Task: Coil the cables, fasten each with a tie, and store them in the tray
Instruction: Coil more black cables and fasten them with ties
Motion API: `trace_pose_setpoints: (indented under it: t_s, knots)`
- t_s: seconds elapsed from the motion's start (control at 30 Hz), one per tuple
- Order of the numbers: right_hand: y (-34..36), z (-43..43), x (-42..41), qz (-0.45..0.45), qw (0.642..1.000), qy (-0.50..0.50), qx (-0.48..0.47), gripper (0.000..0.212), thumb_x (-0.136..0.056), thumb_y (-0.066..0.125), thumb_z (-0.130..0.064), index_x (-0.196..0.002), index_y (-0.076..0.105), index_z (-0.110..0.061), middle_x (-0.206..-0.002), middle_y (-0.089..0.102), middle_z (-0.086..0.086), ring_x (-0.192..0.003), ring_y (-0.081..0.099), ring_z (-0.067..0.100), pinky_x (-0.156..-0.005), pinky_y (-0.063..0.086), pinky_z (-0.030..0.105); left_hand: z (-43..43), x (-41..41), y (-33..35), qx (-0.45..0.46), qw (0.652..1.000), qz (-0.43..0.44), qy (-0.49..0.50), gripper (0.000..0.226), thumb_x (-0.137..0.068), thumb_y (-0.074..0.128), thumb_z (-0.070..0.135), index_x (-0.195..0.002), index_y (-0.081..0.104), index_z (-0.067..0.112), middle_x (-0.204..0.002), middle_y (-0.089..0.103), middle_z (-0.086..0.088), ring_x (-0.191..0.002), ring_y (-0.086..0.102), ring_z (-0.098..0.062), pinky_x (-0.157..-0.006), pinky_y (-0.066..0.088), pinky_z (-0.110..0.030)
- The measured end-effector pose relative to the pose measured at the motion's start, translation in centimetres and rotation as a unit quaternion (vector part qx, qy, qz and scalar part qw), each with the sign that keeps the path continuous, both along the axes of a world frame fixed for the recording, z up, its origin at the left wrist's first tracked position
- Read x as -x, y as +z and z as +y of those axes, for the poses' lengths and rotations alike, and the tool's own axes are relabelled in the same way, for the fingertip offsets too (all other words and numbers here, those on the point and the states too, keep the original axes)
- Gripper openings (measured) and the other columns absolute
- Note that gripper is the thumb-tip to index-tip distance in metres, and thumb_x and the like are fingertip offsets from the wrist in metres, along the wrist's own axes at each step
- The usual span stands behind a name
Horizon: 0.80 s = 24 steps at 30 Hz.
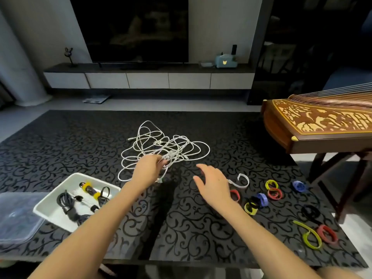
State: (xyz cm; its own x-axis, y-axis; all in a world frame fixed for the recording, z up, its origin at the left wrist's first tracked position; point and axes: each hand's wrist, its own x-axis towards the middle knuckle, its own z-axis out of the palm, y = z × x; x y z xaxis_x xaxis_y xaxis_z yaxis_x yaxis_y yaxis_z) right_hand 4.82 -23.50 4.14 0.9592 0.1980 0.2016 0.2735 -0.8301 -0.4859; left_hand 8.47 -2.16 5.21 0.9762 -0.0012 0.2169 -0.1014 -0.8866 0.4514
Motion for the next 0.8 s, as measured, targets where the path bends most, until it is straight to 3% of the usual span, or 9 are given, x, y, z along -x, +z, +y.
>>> trace_pose_setpoints:
  t_s: [0.1,0.17,0.23,0.3,0.37,0.43,0.63,0.73,0.8]
  knots:
    - [3.0,3.5,-2.3,0.025,0.998,0.037,-0.052,0.062,-0.093,0.055,-0.035,-0.148,0.029,-0.023,-0.139,0.050,0.004,-0.124,0.049,0.025,-0.098,0.039,0.036,-0.1,-0.1,3.7,0.012,0.998,-0.039,-0.047,0.039,-0.096,0.053,0.030,-0.069,0.058,0.004,-0.062,0.058,-0.011,-0.063,0.053,-0.027,-0.060,0.031,-0.036]
    - [5.0,5.9,-3.8,0.070,0.993,0.064,-0.068,0.064,-0.092,0.057,-0.029,-0.148,0.027,-0.026,-0.136,0.052,0.005,-0.122,0.051,0.028,-0.097,0.043,0.040,-0.4,-0.4,6.4,0.067,0.994,-0.057,-0.066,0.034,-0.097,0.053,0.028,-0.076,0.064,0.003,-0.067,0.063,-0.011,-0.063,0.056,-0.025,-0.063,0.039,-0.036]
    - [6.5,7.4,-5.1,0.112,0.983,0.065,-0.133,0.050,-0.092,0.054,-0.015,-0.140,0.041,-0.024,-0.112,0.062,0.010,-0.104,0.061,0.033,-0.088,0.049,0.048,-0.4,-0.8,8.8,0.125,0.987,-0.076,-0.067,0.028,-0.096,0.053,0.022,-0.080,0.066,0.004,-0.067,0.065,-0.008,-0.061,0.058,-0.021,-0.066,0.045,-0.035]
    - [8.0,7.9,-6.1,0.118,0.972,0.031,-0.198,0.028,-0.091,0.047,-0.006,-0.112,0.060,-0.020,-0.093,0.066,0.016,-0.087,0.064,0.036,-0.079,0.053,0.051,0.0,-1.2,10.7,0.155,0.982,-0.100,-0.040,0.024,-0.096,0.053,0.023,-0.079,0.067,0.011,-0.061,0.063,-0.003,-0.057,0.055,-0.015,-0.063,0.043,-0.032]
    - [9.8,8.0,-7.1,0.091,0.973,0.016,-0.213,0.022,-0.088,0.048,-0.006,-0.089,0.060,-0.024,-0.078,0.064,0.009,-0.079,0.064,0.033,-0.077,0.054,0.045,0.7,-1.6,12.5,0.168,0.977,-0.129,-0.018,0.020,-0.096,0.054,0.026,-0.086,0.071,0.019,-0.061,0.062,0.000,-0.059,0.057,-0.015,-0.061,0.042,-0.031]
    - [12.0,8.1,-8.3,0.048,0.986,0.024,-0.157,0.019,-0.085,0.051,-0.012,-0.083,0.056,-0.030,-0.073,0.060,-0.003,-0.084,0.064,0.029,-0.074,0.048,0.033,1.5,-1.9,14.0,0.168,0.973,-0.158,-0.011,0.020,-0.095,0.053,0.031,-0.090,0.071,0.024,-0.062,0.061,0.003,-0.062,0.058,-0.013,-0.061,0.041,-0.030]
    - [21.3,8.5,-12.7,-0.138,0.990,0.003,0.010,0.018,-0.091,0.047,-0.013,-0.102,0.057,-0.024,-0.103,0.066,0.006,-0.098,0.058,0.030,-0.069,0.035,0.030,3.3,-3.1,19.9,0.161,0.953,-0.255,0.010,0.020,-0.091,0.059,0.036,-0.086,0.071,0.021,-0.065,0.061,0.006,-0.065,0.055,-0.012,-0.061,0.039,-0.028]
    - [26.0,8.5,-14.2,-0.209,0.977,-0.011,-0.034,0.015,-0.095,0.046,-0.017,-0.101,0.058,-0.022,-0.095,0.068,0.007,-0.090,0.059,0.031,-0.065,0.037,0.031,3.5,-3.7,23.1,0.175,0.937,-0.302,0.028,0.021,-0.093,0.056,0.038,-0.087,0.070,0.023,-0.067,0.063,0.008,-0.066,0.057,-0.013,-0.062,0.043,-0.030]
    - [27.2,8.7,-14.7,-0.190,0.980,-0.006,-0.065,0.018,-0.095,0.045,-0.018,-0.100,0.062,-0.024,-0.098,0.068,0.006,-0.092,0.059,0.030,-0.068,0.041,0.032,3.2,-4.0,25.0,0.200,0.926,-0.320,0.029,0.021,-0.095,0.053,0.037,-0.088,0.069,0.025,-0.063,0.058,0.011,-0.063,0.054,-0.011,-0.060,0.041,-0.031]
